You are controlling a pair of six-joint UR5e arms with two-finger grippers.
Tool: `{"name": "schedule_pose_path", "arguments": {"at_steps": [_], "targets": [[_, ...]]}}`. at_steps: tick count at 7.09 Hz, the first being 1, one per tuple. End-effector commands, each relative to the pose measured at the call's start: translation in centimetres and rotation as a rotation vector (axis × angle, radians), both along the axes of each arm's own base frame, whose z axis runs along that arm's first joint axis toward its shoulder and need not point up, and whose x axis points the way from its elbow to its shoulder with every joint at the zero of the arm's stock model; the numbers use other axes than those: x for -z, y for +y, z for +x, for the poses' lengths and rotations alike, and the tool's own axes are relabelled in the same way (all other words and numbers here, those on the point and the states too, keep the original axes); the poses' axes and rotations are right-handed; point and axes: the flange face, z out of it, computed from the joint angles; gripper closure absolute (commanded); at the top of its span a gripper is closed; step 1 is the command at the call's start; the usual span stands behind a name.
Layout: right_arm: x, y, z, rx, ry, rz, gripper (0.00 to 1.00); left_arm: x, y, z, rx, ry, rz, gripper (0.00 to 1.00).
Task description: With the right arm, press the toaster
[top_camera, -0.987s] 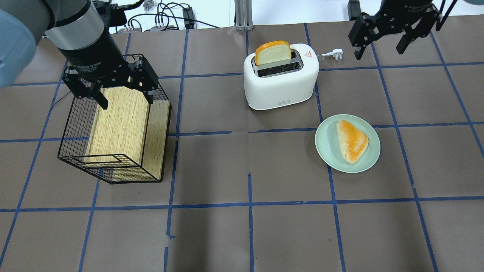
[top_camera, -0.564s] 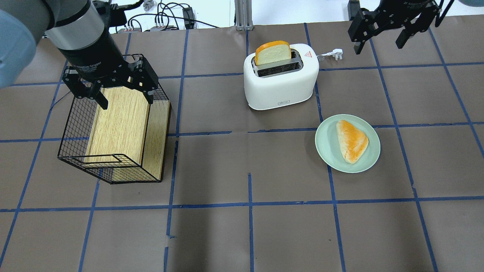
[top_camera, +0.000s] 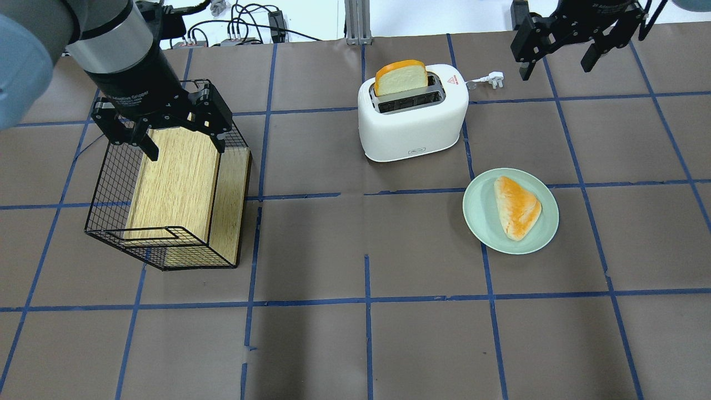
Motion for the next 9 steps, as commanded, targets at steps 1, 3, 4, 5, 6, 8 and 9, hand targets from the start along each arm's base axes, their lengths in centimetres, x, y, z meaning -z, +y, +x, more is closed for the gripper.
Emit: {"name": "schedule_pose_path", "arguments": {"at_steps": [1,3,4,5,6,8,9], "targets": [[0.1,-0.3,-0.1,0.0,0.002,0.004,0.0,0.0,0.0,0.0,0.0,0.0,0.0,0.0],[1.3,-2.8,-0.6,-0.049,-0.009,-0.071,0.22,0.0,0.0,0.0,0.0,0.0,0.0,0.0],[2.1,-3.5,-1.4,-0.05,-0.035,-0.066,0.86,0.0,0.0,0.0,0.0,0.0,0.0,0.0],[3.1,-4.4,-2.9,-0.049,-0.136,-0.073,0.96,0.0,0.0,0.0,0.0,0.0,0.0,0.0],[5.2,-6.4,-4.6,-0.039,-0.219,-0.07,0.96,0.0,0.0,0.0,0.0,0.0,0.0,0.0],[9.6,-9.8,-5.0,-0.049,-0.297,-0.083,0.96,0.0,0.0,0.0,0.0,0.0,0.0,0.0],[12.2,-11.5,-4.8,-0.051,-0.337,-0.09,0.96,0.0,0.0,0.0,0.0,0.0,-0.001,0.0]]}}
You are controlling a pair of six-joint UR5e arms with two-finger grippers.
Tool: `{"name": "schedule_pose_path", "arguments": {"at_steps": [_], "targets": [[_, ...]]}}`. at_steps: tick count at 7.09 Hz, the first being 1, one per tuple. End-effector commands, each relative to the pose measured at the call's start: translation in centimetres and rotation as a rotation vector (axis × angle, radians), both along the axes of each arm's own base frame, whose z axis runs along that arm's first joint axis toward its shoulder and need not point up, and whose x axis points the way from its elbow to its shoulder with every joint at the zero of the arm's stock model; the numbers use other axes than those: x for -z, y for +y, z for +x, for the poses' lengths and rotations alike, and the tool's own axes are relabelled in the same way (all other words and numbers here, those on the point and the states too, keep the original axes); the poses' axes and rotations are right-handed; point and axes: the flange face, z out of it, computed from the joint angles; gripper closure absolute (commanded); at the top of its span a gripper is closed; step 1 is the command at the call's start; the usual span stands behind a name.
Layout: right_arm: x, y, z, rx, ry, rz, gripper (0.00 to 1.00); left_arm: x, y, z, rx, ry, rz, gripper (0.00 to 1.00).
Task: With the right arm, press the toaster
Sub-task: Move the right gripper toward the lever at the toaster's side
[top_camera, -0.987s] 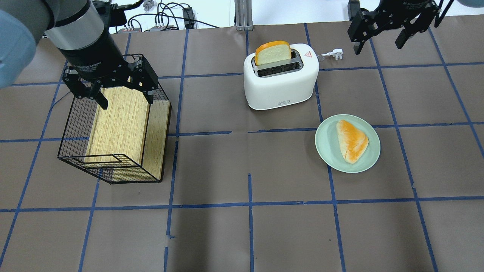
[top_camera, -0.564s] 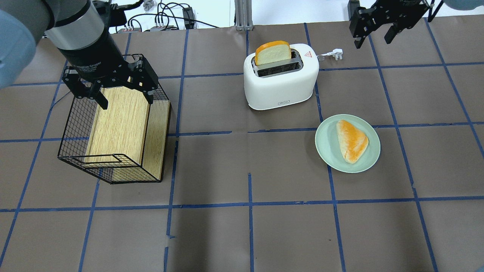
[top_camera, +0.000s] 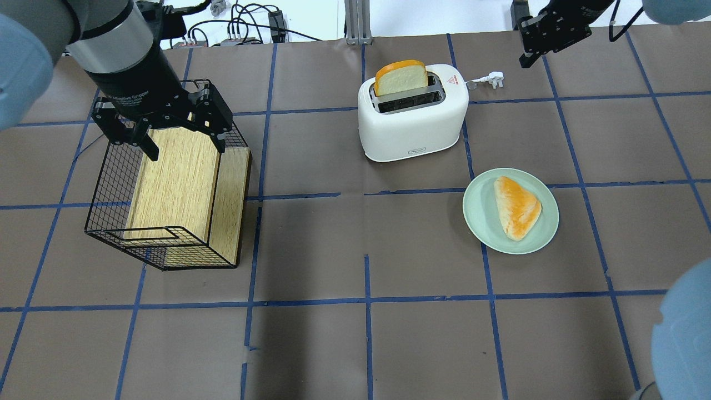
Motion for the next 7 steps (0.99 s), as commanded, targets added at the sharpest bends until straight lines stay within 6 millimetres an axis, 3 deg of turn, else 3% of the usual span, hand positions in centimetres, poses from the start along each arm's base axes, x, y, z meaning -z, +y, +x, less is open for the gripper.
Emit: {"name": "schedule_pose_path", "arguments": {"at_steps": [1,2,4,7], "targets": [[5.7,-3.5,0.4,-0.023,-0.09,-0.021,0.96,0.0,0.0,0.0,0.0,0.0,0.0,0.0],[7.7,-4.7,0.5,-0.029,-0.121,-0.014,0.96,0.0,0.0,0.0,0.0,0.0,0.0,0.0],[7.4,-5.5,1.0,-0.034,-0.142,-0.027,0.96,0.1,0.0,0.0,0.0,0.0,0.002,0.0],[10.4,-6.3,1.2,-0.032,-0.192,0.008,0.95,0.0,0.0,0.0,0.0,0.0,0.0,0.0]]}}
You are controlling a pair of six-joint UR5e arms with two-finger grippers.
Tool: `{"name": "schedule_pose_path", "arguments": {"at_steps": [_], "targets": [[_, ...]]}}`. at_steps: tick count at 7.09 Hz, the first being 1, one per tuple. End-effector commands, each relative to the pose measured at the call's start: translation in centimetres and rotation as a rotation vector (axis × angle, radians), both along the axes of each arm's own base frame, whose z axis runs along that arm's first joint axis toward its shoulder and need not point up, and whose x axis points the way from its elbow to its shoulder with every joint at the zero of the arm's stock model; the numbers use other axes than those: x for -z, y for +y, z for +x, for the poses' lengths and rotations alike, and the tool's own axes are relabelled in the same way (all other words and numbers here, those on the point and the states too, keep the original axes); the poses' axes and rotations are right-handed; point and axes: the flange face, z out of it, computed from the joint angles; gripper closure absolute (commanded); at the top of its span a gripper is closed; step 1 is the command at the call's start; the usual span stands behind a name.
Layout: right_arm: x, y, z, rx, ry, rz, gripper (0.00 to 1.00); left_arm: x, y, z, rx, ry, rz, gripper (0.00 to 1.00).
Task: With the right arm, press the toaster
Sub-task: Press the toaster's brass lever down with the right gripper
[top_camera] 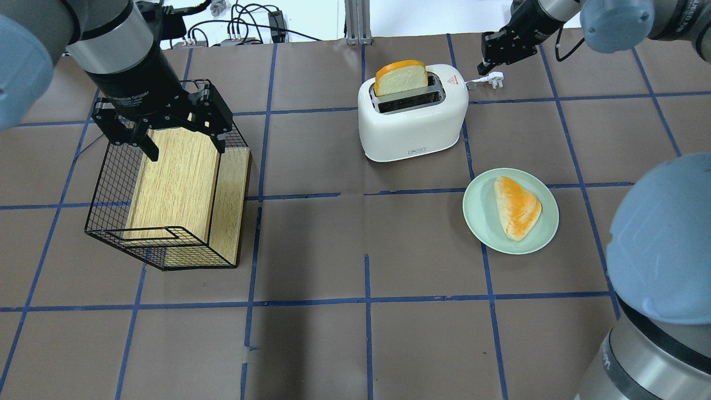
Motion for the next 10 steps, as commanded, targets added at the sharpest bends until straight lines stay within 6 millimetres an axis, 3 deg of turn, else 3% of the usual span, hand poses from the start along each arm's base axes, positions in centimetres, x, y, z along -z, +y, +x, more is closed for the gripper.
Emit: {"name": "schedule_pose_path", "arguments": {"at_steps": [1,4,7,10], "targets": [[1.9,-0.6,0.1,-0.001,-0.022,0.023,0.95,0.0,0.0,0.0,0.0,0.0,0.001,0.0],[2.7,-0.8,0.3,0.0,-0.052,0.032,0.95,0.0,0.0,0.0,0.0,0.0,-0.001,0.0],[5.1,-1.2,0.7,-0.005,-0.059,0.065,0.95,-0.1,0.0,0.0,0.0,0.0,-0.002,0.0],[6.3,-1.0,0.4,0.003,-0.061,0.096,0.94,-0.1,0.0,0.0,0.0,0.0,-0.002,0.0]]}}
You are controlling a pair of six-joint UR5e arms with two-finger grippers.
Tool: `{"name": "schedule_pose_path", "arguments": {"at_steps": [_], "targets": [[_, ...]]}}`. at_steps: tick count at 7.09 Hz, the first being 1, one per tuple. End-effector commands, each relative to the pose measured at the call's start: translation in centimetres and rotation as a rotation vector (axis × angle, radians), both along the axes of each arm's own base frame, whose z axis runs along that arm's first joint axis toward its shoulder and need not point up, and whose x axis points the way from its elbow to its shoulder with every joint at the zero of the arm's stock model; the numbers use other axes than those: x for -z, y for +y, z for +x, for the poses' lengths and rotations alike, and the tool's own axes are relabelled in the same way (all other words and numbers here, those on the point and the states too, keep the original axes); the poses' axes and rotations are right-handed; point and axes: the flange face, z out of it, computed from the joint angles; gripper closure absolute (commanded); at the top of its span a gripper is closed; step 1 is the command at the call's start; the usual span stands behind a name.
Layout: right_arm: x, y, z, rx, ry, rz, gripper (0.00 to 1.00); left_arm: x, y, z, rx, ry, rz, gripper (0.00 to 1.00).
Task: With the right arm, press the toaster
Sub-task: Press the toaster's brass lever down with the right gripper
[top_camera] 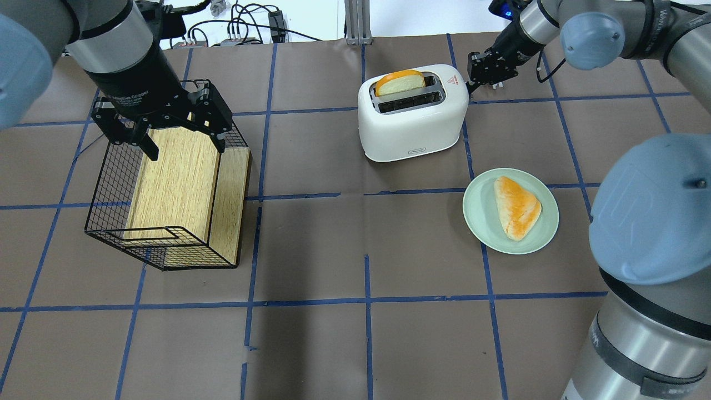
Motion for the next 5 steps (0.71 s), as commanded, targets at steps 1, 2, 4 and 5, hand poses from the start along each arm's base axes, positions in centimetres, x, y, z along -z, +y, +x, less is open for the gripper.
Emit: {"name": "schedule_pose_path", "arguments": {"at_steps": [1,2,4,5], "targets": [[0.9,0.2,-0.2,0.002,-0.003,0.02,0.94,0.0,0.0,0.1,-0.002,0.0,-0.001,0.0],[1.5,0.1,-0.3,0.002,-0.004,0.027,0.94,0.0,0.0,0.0,0.0,0.0,-0.001,0.0],[1.9,0.0,-0.3,0.001,-0.005,0.031,0.94,0.0,0.0,0.0,0.0,0.0,-0.001,0.0],[2.4,-0.2,-0.3,0.001,-0.006,0.035,0.94,0.0,0.0,0.0,0.0,0.0,-0.001,0.0]]}}
